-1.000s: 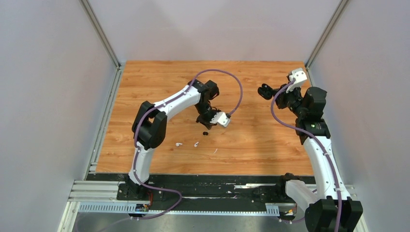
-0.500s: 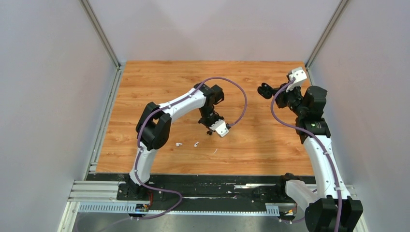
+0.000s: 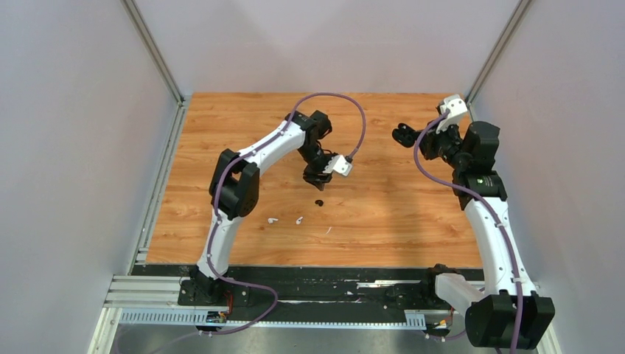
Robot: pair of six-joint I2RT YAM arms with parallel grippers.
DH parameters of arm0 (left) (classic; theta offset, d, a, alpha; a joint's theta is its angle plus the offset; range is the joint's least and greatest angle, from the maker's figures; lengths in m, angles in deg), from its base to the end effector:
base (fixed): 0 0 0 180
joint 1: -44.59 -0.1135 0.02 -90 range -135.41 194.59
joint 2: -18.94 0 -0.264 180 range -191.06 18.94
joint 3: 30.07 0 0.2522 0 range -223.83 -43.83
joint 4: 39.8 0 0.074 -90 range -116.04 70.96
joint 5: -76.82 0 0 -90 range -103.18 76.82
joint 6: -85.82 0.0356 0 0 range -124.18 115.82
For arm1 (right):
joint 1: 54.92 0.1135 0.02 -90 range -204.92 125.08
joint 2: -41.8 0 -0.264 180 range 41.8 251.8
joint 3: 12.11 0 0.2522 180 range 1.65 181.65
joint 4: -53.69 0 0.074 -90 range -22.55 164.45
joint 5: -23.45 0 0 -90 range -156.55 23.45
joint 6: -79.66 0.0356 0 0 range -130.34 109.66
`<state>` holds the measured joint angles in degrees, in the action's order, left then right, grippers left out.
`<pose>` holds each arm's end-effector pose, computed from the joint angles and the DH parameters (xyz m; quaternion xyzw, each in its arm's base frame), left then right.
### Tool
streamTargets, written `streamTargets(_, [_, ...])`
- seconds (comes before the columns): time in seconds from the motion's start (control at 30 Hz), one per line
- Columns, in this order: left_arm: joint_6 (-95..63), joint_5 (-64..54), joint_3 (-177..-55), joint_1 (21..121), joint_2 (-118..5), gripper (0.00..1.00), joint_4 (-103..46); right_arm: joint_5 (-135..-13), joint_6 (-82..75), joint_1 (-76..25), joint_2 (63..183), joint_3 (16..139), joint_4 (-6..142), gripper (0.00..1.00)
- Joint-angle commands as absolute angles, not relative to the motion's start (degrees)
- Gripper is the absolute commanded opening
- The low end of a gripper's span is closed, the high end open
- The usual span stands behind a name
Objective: Insert the wireless bluetooth earbuds into the charging case
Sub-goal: Pick up the earbud from the center of the board.
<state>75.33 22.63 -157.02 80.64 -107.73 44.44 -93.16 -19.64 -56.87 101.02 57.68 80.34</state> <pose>0.3440 -0.2762 0.2242 0.8126 0.4929 -0.2666 0.1602 0.2349 0.0080 0.3573 -0.1879 0.7671 0.1257 0.6003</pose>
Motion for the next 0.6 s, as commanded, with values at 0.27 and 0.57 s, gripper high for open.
streamTargets(0.27, [76.53, 26.06, -158.16, 81.42, -112.61, 0.44, 46.72, -95.63, -19.66, -57.12, 101.35, 59.58, 79.35, 0.00])
streamTargets(0.57, [76.85, 25.74, -155.42, 81.94, -112.15, 0.38, 45.35, -95.80, -19.75, -57.12, 100.92, 58.26, 79.14, 0.00])
